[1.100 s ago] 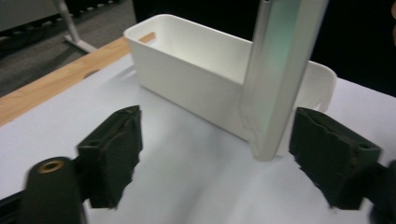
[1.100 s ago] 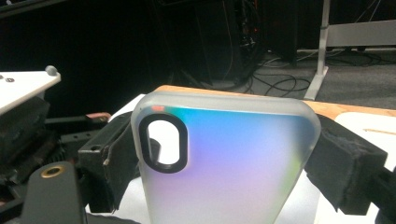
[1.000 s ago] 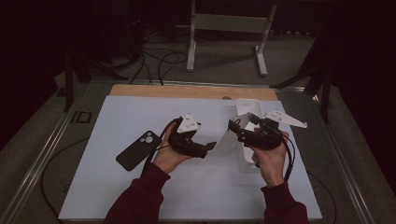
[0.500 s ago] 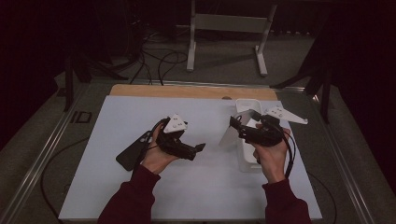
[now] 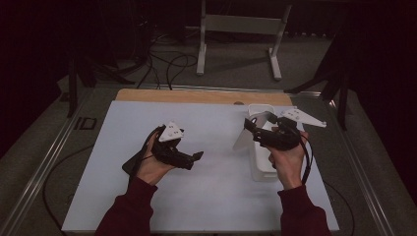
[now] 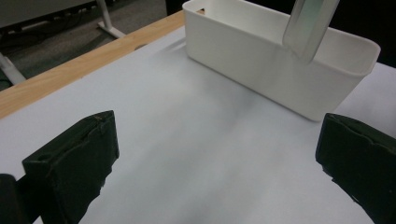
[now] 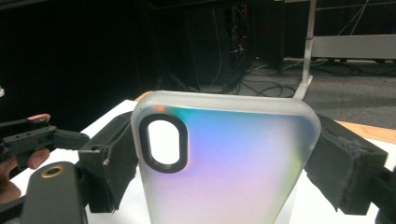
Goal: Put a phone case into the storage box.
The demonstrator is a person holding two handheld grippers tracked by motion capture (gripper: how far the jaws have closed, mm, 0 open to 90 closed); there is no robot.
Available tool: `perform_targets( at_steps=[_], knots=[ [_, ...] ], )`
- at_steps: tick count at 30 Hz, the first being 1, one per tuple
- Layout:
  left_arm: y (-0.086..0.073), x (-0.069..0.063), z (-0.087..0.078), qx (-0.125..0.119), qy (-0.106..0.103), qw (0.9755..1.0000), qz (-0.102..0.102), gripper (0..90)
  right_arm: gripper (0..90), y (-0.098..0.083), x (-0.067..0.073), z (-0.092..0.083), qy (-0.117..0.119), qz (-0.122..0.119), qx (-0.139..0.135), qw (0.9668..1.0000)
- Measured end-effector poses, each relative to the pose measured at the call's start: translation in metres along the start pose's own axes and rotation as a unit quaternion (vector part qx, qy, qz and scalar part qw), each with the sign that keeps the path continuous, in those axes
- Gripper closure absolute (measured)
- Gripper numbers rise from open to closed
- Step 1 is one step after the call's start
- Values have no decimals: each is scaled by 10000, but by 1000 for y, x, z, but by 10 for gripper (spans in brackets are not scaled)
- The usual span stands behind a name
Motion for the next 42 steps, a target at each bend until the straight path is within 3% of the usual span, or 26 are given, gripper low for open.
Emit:
perform_targets(
  at_steps=[10, 23, 42],
  knots=[
    [-13, 10, -13, 82, 193, 9998, -5, 0, 166, 3, -7, 2, -100, -15, 2, 9999],
    [-27, 22, -31, 12, 392, 9991, -131, 0, 166, 8, -13, 5, -207, -62, -36, 9998],
    [-47, 44, -67, -99, 915, 9954, -284, 0, 166, 9, -19, 14, -316, -120, 11, 9994]
  ],
)
Point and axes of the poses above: each handheld gripper's, and its own axes: z roughly forward along the jaws, y roughly out of its top, x roughly to its left, the point moved 8 cm from there along z, roughly forward along the jaws, and after that the axes turned 13 degrees about -y, right-handed, at the moved point
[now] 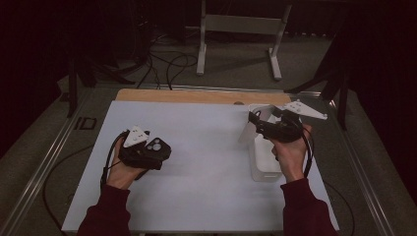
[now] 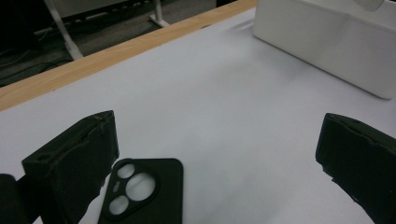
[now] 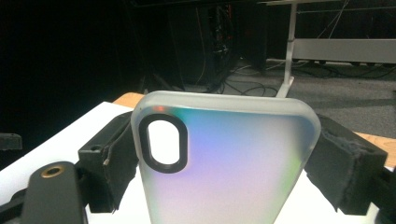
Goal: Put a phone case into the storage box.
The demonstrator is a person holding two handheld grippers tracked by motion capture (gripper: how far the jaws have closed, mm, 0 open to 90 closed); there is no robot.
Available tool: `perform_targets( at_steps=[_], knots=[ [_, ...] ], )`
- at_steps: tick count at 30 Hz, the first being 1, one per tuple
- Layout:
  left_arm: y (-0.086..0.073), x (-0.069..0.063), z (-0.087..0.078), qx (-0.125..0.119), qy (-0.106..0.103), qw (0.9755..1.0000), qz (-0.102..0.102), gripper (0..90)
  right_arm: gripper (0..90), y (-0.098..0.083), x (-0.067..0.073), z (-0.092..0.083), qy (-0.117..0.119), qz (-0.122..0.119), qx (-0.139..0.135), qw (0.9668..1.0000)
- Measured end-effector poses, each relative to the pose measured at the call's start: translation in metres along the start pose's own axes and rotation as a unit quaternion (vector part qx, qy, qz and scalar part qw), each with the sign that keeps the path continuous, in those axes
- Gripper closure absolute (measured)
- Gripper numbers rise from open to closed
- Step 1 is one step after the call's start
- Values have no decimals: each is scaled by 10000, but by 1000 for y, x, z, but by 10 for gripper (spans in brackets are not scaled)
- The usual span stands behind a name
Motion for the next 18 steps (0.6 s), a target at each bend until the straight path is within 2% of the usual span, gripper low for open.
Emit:
perform_targets(
  at_steps=[10, 11, 18],
  knots=[
    [-8, 9, -10, -49, 176, 9998, -63, 0, 167, 3, -5, 2, -73, 4, -18, 10000],
    [-10, 11, -11, -33, 240, 9997, -47, 0, 166, 4, -5, 3, -78, 23, -36, 10000],
    [-17, 14, -17, -76, 314, 9994, -73, 0, 166, 6, -9, 4, -130, -4, -42, 9999]
  ],
)
Point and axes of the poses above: each handheld gripper's, and its own axes: z roughly forward along the jaws, y roughly out of its top, x roughly to its left, the point moved 8 cm from there along z, roughly forward along the jaws, and after that the axes turned 13 degrees about -y, right-handed, at the moved point
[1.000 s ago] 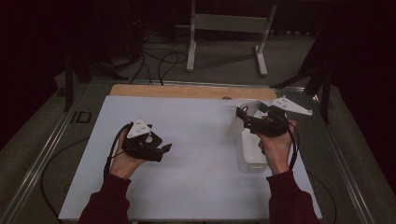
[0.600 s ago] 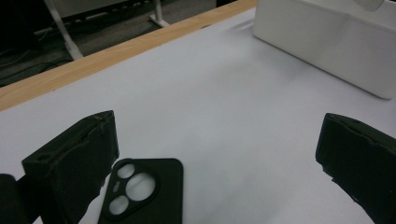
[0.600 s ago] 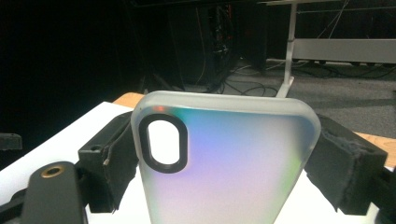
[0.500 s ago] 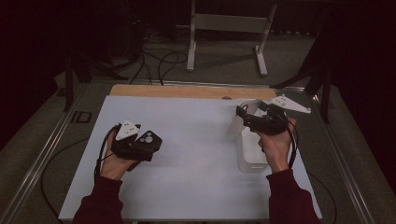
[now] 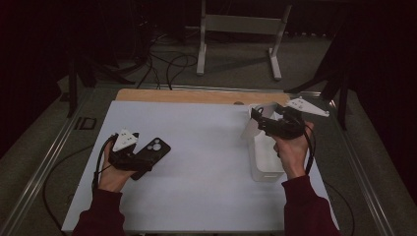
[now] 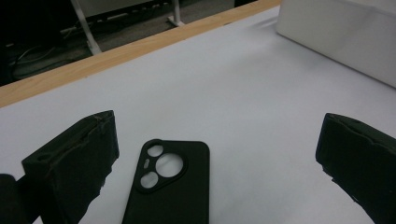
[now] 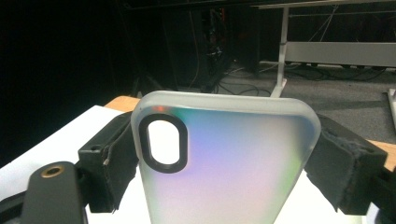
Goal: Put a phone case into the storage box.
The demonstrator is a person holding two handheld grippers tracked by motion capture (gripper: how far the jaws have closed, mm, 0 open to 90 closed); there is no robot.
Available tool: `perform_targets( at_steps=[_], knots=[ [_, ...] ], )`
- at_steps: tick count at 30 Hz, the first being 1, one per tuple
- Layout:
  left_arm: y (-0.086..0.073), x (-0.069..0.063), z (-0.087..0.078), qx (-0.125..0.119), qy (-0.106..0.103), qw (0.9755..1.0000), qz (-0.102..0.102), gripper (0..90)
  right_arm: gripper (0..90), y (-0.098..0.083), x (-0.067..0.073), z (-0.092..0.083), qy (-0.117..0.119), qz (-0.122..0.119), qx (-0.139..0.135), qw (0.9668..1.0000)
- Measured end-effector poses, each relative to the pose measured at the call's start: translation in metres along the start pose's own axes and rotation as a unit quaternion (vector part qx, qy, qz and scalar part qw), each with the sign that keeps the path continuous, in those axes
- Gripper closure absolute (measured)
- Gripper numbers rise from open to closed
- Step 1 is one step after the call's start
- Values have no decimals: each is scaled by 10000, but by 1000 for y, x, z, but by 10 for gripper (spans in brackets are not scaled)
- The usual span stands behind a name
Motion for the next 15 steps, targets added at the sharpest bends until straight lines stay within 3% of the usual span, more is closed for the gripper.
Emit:
perform_targets(
  at_steps=[15],
  knots=[
    [-20, 8, -16, -156, 112, 9997, -130, 0, 167, 1, -8, 6, -130, -25, 27, 9999]
  ],
)
Point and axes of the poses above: each handheld gripper's, and its own axes: z roughly forward along the jaws, y roughly out of its top, x roughly to its left, the point moved 8 cm from there along z, roughly forward along the jaws, and after that the axes turned 13 degrees about -y, right-handed, at the moved point
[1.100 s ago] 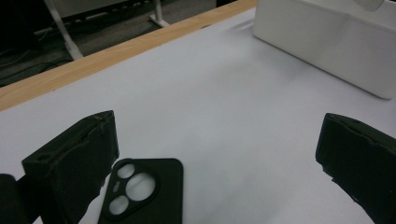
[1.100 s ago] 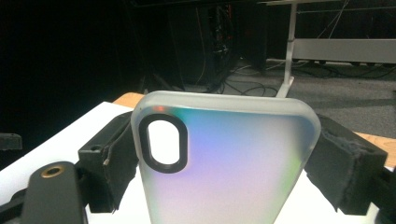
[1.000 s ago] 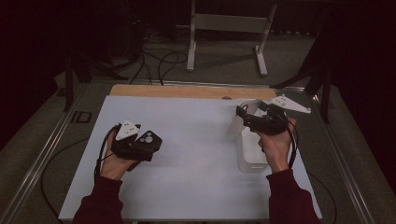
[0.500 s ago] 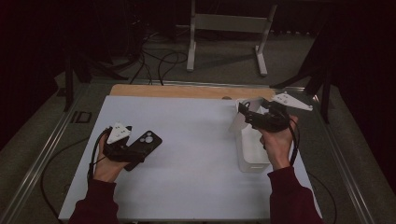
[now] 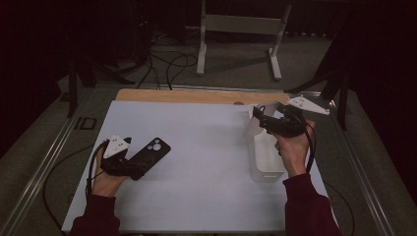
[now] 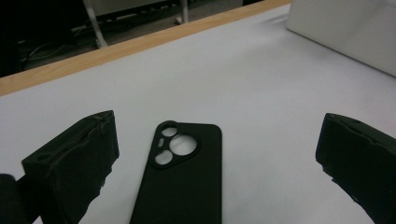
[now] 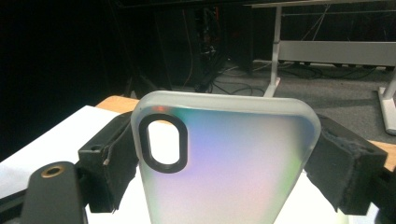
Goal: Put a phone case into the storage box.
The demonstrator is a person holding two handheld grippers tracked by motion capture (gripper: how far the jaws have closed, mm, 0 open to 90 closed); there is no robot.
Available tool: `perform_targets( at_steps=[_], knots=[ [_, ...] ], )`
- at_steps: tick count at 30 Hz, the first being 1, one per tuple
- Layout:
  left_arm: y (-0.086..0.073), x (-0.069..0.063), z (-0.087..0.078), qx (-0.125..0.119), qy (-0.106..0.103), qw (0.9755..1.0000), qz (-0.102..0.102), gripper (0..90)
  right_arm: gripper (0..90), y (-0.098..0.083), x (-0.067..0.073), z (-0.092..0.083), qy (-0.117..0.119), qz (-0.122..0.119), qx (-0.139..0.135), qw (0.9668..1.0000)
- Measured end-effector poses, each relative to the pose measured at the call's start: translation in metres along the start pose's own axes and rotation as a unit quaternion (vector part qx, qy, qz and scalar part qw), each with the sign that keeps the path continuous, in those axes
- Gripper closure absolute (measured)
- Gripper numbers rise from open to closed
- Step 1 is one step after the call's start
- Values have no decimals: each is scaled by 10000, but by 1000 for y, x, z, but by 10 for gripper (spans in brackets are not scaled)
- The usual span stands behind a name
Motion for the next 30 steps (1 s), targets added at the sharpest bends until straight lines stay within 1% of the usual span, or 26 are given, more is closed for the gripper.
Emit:
perform_targets(
  at_steps=[3, 4, 7, 12, 17, 21, 24, 30],
  knots=[
    [-1, 0, -1, -36, 1, 10000, -20, 0, 166, 0, 0, 0, -4, -6, -5, 10000],
    [-6, 1, -4, -31, 24, 10000, -6, 0, 167, 0, -1, 1, -17, -2, -8, 10000],
    [-8, 1, -4, -34, 30, 10000, -12, 0, 166, 0, -3, 2, -38, 0, 6, 10000],
    [-17, 3, -5, -64, 54, 9999, -94, 0, 166, 1, -5, 4, -79, 5, 2, 10000],
    [-21, 5, -6, -65, 56, 9999, -97, 0, 167, 4, -8, 5, -138, 12, -1, 9999],
    [-23, 7, -6, -75, 83, 9999, -74, 0, 167, 6, -10, 6, -167, 39, -14, 9999],
    [-23, 8, -7, -110, 110, 9998, -95, 0, 167, 8, -12, 7, -186, 49, -28, 9998],
    [-24, 9, -7, -116, 101, 9998, -112, 0, 166, 8, -14, 13, -232, 69, -1, 9997]
  ],
)
Point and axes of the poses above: each handheld gripper's, and its own axes: z roughly forward along the jaws, y roughly out of its top, x roughly to its left, the point moved 8 cm from there along z, roughly forward along the jaws, and after that the axes turned 13 degrees about -y, right-handed, at the moved point
